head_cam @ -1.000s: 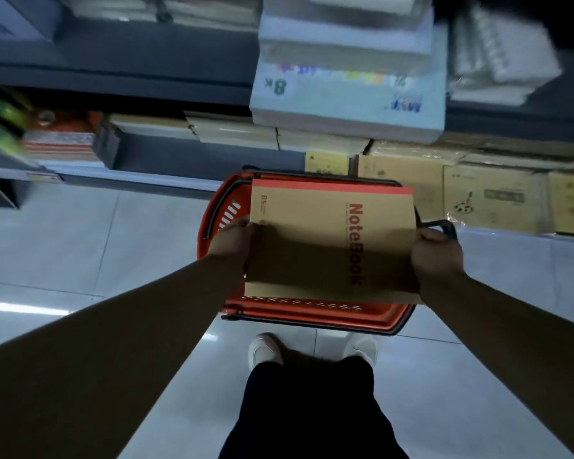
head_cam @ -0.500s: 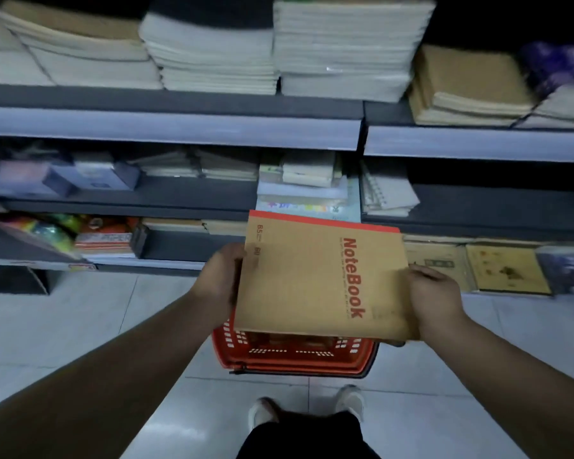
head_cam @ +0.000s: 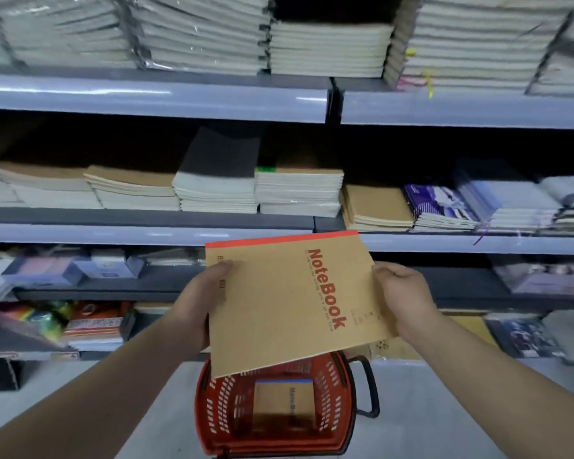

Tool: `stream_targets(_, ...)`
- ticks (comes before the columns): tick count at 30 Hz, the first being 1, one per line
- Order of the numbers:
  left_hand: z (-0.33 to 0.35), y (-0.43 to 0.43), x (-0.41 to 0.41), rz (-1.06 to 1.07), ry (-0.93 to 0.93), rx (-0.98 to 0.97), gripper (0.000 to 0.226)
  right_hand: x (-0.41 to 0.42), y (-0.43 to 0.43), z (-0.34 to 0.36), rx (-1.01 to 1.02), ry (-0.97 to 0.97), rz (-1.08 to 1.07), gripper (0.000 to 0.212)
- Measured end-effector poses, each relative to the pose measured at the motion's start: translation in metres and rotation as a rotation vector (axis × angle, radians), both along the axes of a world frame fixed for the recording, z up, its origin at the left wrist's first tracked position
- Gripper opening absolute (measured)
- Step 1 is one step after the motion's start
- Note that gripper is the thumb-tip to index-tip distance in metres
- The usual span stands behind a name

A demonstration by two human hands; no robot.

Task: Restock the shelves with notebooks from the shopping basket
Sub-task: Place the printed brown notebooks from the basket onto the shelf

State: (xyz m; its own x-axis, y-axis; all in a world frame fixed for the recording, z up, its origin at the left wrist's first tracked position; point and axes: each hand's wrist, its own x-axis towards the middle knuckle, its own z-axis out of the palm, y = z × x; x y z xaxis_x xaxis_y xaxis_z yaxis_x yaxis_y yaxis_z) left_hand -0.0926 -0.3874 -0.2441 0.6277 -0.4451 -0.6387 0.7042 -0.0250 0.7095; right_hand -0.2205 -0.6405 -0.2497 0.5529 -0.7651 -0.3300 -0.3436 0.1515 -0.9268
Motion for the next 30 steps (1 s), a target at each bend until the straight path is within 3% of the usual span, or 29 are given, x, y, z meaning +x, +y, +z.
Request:
stream_targets(5, 0.034, -0.004, 0.004, -0.017, -0.023, 0.013, 0.022, 0.003, -0.013, 0.042, -0.083, -0.068, 0.064, 0.03)
stream_targets(12, 0.067, -0.015, 0.007, 0.025, -0.141, -0.059, 0.026, 0.003, -0.031, 0.098, -0.168, -0.114, 0.146, 0.019)
stream_targets(20, 0.113, -0.035, 0.017, 0.066, -0.135, -0.177, 0.031, 0.013, -0.042, 0.153, -0.272, -0.192, 0.18, 0.006)
stream_targets(24, 0.136, -0.045, 0.026, 0.103, -0.202, -0.231, 0.025, 0.023, -0.05, 0.18, -0.263, -0.27, 0.17, 0.017)
stream_targets(30, 0.161, -0.054, 0.036, 0.175, -0.224, -0.296, 0.027, 0.038, -0.058, 0.205, -0.272, -0.304, 0.196, 0.014)
